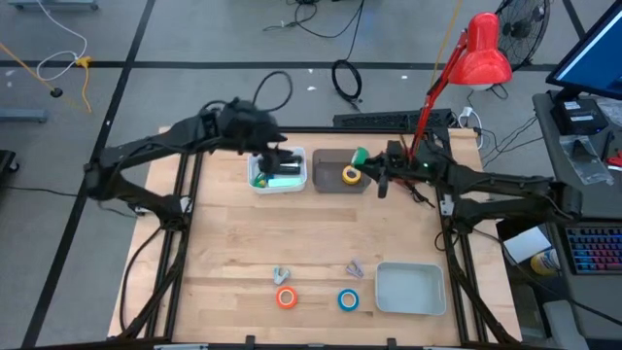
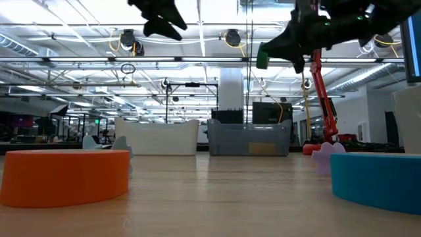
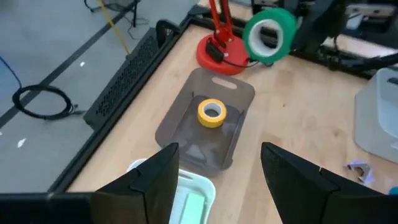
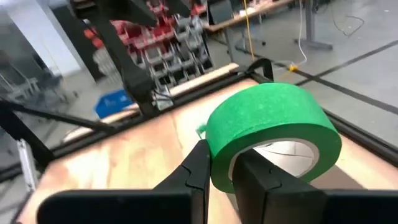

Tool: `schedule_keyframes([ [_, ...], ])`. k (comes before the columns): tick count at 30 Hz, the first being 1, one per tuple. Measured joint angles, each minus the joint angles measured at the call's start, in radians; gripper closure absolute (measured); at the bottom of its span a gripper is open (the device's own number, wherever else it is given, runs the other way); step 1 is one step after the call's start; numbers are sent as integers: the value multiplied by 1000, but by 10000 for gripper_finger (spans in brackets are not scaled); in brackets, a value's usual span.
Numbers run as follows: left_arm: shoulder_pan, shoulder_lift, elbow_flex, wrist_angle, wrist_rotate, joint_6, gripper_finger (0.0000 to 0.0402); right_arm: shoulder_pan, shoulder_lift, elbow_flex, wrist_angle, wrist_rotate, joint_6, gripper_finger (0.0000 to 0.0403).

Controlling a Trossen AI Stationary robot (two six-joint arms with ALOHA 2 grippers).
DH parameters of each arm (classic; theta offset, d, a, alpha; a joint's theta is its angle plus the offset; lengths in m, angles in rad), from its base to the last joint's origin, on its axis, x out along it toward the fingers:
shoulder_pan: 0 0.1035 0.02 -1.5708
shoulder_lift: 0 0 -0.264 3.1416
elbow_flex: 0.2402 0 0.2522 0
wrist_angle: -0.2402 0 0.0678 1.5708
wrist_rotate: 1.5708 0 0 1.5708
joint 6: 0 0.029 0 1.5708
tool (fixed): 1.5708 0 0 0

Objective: Pick and place Stapler, Stapler remover, tape
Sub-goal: Put the green tape into the black bin

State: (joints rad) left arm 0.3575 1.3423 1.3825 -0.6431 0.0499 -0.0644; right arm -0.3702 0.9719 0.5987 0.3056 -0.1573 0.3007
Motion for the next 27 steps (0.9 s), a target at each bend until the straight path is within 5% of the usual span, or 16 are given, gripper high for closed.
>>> schedule_keyframes([
  [15,-29,-369,-450,245,-96,-130,174,-3,291,353,-331,7,-163,368],
  [27,-25,-581,-599,253,-104,-124,174,6,515,617,-618,107,-166,368],
])
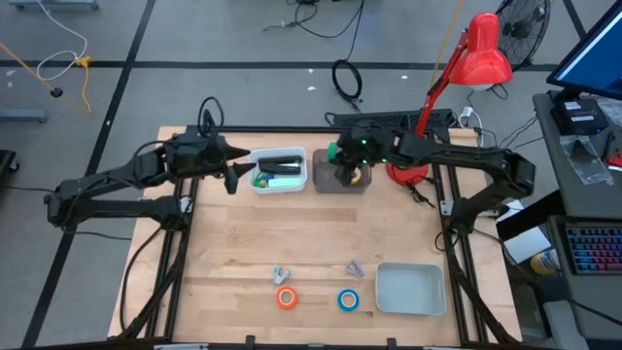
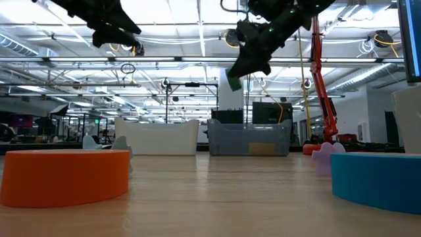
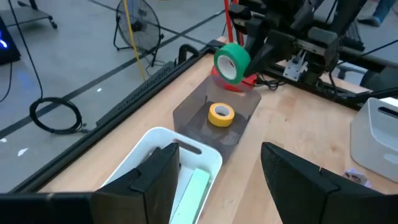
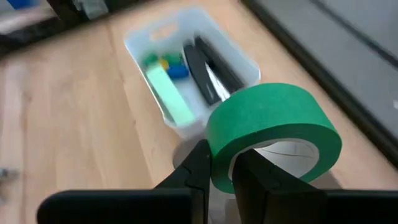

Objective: Pick and place Stapler, Stapler remover, tape
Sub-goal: Put the green tape into the black bin

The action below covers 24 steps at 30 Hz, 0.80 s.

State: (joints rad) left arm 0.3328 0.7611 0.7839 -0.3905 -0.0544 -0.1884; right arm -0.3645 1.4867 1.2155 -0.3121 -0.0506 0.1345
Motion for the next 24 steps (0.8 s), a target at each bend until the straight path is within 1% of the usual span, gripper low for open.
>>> schedule_keyframes([
  [2,0,-22,-14,-2,0,-1,174,0,35,23,-40,3,4,368],
  [4,0,-46,-29,-1,1,-2,174,0,59,37,-33,3,21,368],
  [11,-2,-92,-71,0,9,-5,174,0,134,35,-63,2,90,368],
  [17,-10,-97,-76,-9,12,15,174,0,209,36,-71,-1,93,368],
  [24,-51,-97,-76,0,6,35,174,-16,254,36,-81,-2,93,368],
])
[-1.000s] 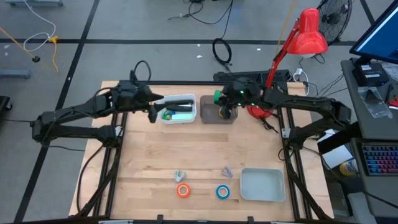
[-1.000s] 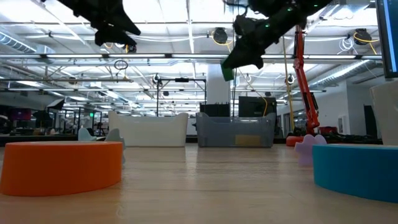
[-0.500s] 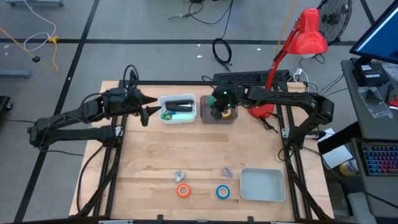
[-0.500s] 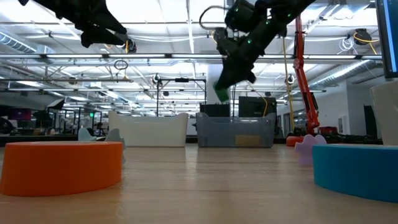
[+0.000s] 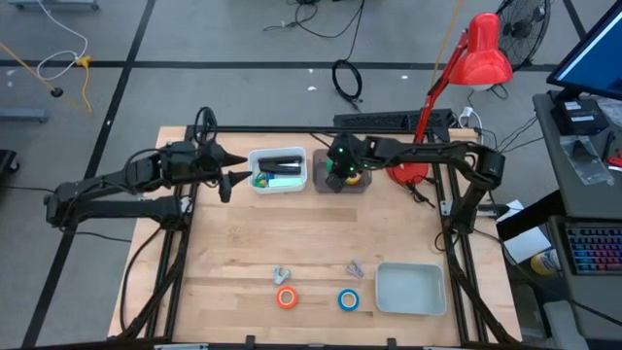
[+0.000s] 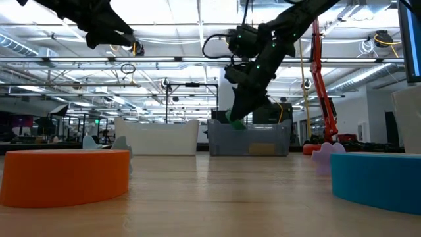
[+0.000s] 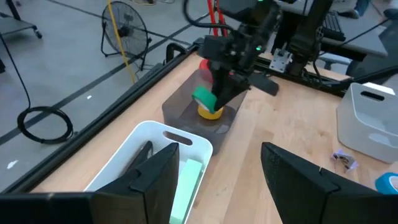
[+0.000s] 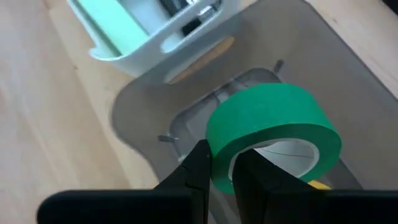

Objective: Pick and place Stapler, Stapler remover, tape
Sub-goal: Put the green tape into the black bin

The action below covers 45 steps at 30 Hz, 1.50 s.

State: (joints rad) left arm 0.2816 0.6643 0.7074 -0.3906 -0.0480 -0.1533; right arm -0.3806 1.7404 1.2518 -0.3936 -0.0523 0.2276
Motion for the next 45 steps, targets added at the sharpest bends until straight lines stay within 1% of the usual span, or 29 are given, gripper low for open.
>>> schedule_keyframes([
  [7,-71,0,-7,11,-83,1,174,-18,29,0,-2,0,0,369],
  [13,-115,-23,-128,166,-106,-42,174,-32,28,0,1,-1,-3,369],
  [18,-117,-74,-176,168,-110,-69,174,-39,28,0,3,-41,-3,369],
  [21,-117,-97,-177,173,-111,-67,174,-39,28,0,3,-29,-5,369],
  [24,-114,-105,-177,173,-111,-66,174,-46,28,0,2,-43,-11,369],
  [27,-113,-103,-177,172,-111,-64,174,-46,54,0,16,-53,-2,368],
  [30,-114,-100,-177,169,-110,-62,174,-43,70,-3,-10,-55,19,363],
  [32,-114,-100,-177,164,-110,-61,174,-38,87,1,31,-53,20,362],
  [38,-122,-100,-177,152,-109,-67,174,-37,86,0,40,-51,22,361],
  [45,-122,-100,-177,149,-110,-61,174,-37,87,-1,32,-53,23,340],
])
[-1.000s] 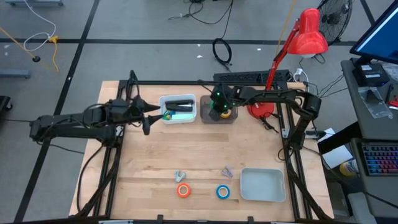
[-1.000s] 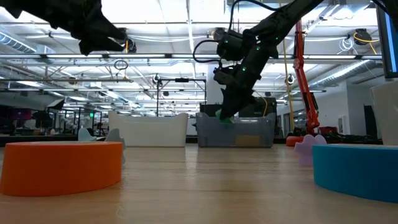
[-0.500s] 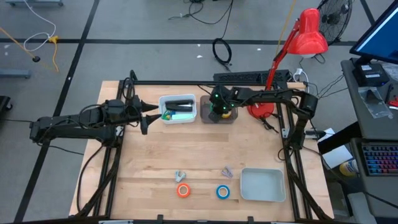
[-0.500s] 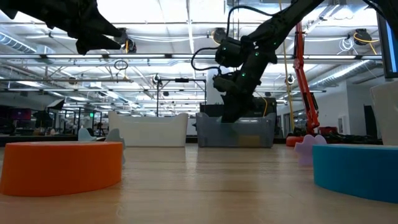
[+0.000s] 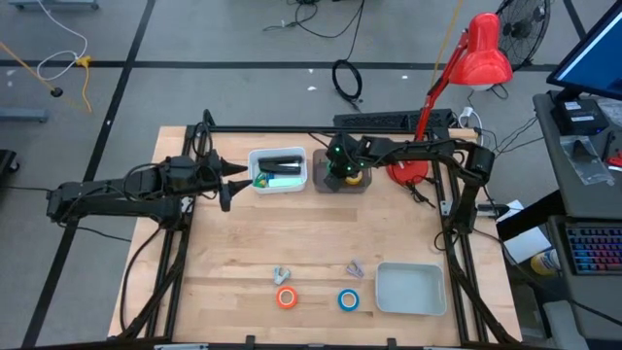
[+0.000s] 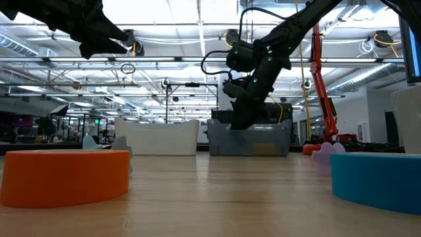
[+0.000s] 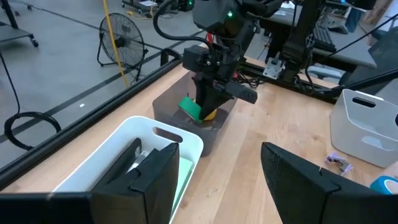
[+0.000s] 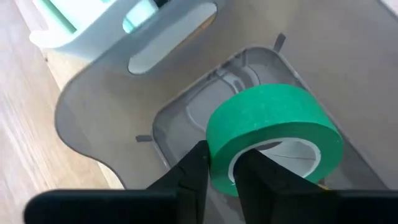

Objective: Pick and place Stapler, Stapler remover, tape
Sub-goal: Put the green tape into the black bin, then put the blue tape into the black bin

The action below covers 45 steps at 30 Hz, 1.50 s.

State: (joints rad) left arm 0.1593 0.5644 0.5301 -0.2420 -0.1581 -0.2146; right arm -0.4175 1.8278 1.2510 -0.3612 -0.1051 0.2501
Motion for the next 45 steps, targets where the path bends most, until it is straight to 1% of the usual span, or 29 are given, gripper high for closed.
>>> schedule_keyframes([
  [7,0,0,0,0,0,-1,174,-1,0,0,-22,0,0,312],
  [14,0,0,0,0,1,1,174,-2,0,0,-18,0,0,293],
  [24,0,0,0,8,1,1,174,0,0,0,-4,-3,-2,287],
  [27,0,0,0,8,1,1,174,0,-5,0,-8,-14,-40,287],
  [31,0,0,0,8,1,1,174,0,-49,0,-8,-105,-64,287],
  [35,0,0,0,8,2,1,174,11,-111,-1,-56,-187,-60,286],
  [39,0,0,1,8,2,1,174,49,-168,-2,-109,-187,-71,286],
  [45,0,0,1,8,4,1,174,105,-231,-2,-175,-186,-169,286],
])
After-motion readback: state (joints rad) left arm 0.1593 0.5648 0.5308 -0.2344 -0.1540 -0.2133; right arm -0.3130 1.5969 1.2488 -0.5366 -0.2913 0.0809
